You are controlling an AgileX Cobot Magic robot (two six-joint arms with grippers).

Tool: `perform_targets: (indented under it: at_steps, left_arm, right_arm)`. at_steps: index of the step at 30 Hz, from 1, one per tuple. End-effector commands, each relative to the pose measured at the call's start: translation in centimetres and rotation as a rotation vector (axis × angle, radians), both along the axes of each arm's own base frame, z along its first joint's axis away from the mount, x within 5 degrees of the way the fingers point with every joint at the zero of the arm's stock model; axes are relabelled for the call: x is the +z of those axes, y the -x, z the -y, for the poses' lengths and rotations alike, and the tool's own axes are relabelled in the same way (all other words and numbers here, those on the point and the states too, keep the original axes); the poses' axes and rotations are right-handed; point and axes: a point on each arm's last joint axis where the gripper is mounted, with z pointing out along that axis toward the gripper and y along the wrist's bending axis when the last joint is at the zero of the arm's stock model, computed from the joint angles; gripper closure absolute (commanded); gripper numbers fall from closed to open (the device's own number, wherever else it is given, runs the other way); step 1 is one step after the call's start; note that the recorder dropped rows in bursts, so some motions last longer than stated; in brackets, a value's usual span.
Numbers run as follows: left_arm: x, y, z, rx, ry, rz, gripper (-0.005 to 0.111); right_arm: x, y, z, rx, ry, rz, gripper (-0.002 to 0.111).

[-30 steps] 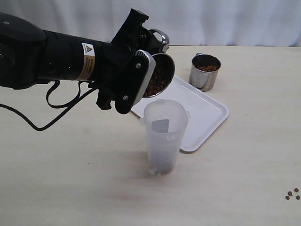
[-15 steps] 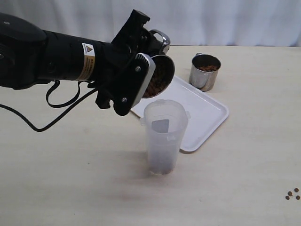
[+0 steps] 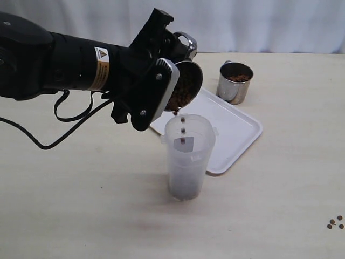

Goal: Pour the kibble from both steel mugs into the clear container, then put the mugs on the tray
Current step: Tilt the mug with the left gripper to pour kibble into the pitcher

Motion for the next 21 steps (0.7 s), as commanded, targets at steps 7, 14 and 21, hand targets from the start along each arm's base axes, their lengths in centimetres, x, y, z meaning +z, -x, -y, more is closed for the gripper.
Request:
perform_targets:
  at_steps: [7, 14, 21]
  left_arm:
    - [0.59, 0.16, 0.33, -0.022, 0.005, 0.022, 0.107]
    - [0.59, 0.13, 0.3, -0.03, -0.011, 0.038, 0.107]
    - [0.59, 0.13, 0.3, -0.033, -0.016, 0.042, 0.107]
  right_arm:
    - [-0.02, -0.05, 0.0, 0.001, 0.003, 0.01, 0.103]
    - [-0.02, -0.05, 0.0, 0.001, 0.003, 0.01, 0.103]
    - [-0.02, -0.05, 0.0, 0.001, 0.003, 0.01, 0.103]
